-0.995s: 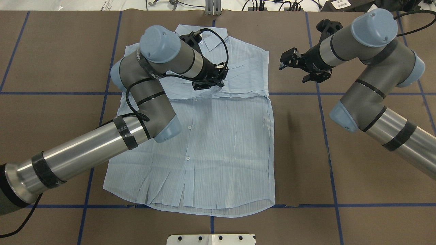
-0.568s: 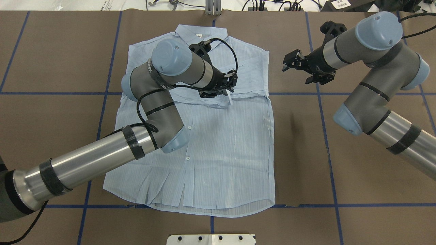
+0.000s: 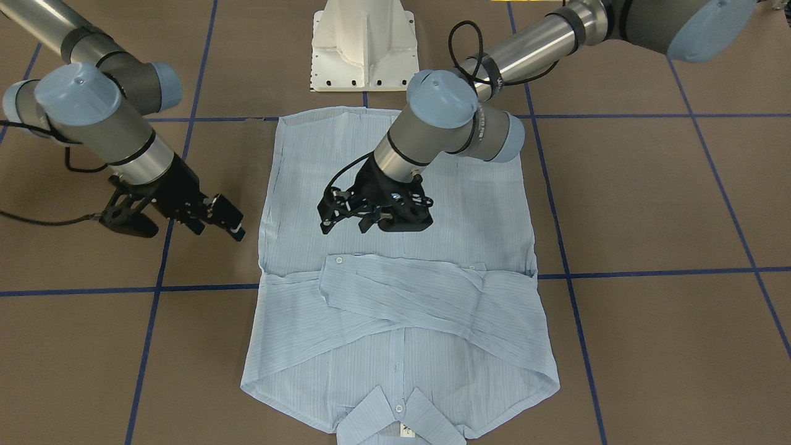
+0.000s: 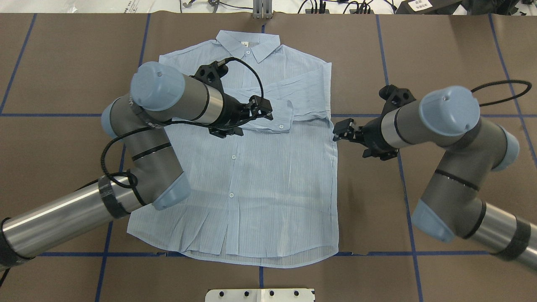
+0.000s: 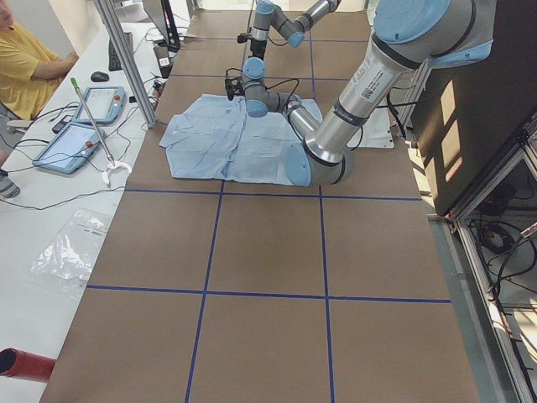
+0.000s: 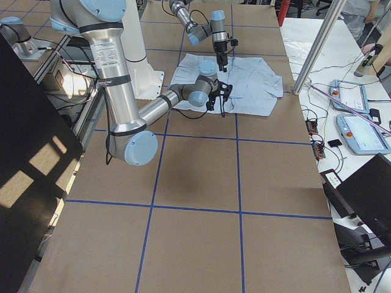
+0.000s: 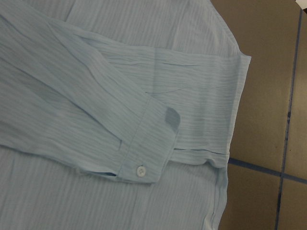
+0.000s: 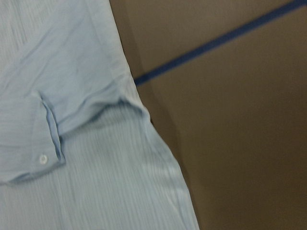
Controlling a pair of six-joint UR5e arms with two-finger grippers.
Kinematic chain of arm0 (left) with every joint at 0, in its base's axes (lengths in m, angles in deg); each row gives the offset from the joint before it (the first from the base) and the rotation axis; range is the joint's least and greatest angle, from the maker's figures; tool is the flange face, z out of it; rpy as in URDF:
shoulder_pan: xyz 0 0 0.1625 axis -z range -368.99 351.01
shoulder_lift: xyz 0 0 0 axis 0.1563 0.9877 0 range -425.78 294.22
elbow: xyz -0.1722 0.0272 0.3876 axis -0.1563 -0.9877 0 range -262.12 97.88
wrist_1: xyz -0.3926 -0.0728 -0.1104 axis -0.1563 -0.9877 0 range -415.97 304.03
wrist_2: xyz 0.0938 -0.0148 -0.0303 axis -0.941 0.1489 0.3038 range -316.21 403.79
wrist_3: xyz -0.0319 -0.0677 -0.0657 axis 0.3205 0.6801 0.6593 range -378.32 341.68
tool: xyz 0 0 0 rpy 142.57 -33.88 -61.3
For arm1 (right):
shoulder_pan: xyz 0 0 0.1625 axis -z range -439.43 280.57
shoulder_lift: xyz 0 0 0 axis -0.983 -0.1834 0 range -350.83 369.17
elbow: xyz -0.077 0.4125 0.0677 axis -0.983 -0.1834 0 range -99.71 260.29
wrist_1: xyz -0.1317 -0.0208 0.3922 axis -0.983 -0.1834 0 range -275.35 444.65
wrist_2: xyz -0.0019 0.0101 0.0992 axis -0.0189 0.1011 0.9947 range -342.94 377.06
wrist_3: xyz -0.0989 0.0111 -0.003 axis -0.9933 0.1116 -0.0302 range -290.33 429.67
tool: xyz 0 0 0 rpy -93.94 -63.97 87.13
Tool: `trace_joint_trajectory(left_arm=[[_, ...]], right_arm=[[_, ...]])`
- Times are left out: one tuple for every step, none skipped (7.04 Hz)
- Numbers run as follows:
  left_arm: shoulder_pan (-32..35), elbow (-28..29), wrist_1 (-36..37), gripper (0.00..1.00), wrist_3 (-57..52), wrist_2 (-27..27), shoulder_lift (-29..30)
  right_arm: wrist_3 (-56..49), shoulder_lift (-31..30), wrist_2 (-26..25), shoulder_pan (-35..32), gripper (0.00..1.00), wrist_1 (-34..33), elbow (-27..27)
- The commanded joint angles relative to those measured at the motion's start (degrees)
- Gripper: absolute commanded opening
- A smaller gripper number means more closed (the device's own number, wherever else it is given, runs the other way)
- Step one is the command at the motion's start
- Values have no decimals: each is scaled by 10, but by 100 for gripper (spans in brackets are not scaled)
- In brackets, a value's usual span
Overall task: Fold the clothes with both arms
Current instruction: 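Fold the sleeve across with the left gripper while the right gripper moves aside, then release the sleeve and move both grippers to the hem corners nearest the robot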
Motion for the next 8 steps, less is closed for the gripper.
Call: trace_joint_trajectory(left_arm=[[10, -67, 0, 99, -49, 8, -79], [16, -76, 1, 99, -62, 8, -91], [17, -76, 1, 99, -62, 8, -92], [17, -76, 1, 99, -62, 8, -92], [17, -75, 1, 99, -62, 7, -93], [17, -75, 1, 99, -62, 7, -94], [17, -75, 1, 99, -62, 7, -94], [17, -74, 1, 99, -62, 7, -94]], right_arm=[[110, -6, -119, 151, 98, -168, 111], [177, -11, -166, 211, 96, -173, 114], [212, -18, -215, 257, 95, -174, 113], [228, -23, -232, 273, 94, -174, 107], [229, -23, -233, 274, 93, -174, 94], [229, -23, -233, 274, 92, -174, 87], [229, -23, -233, 274, 91, -174, 83], [229, -23, -233, 275, 88, -174, 81]])
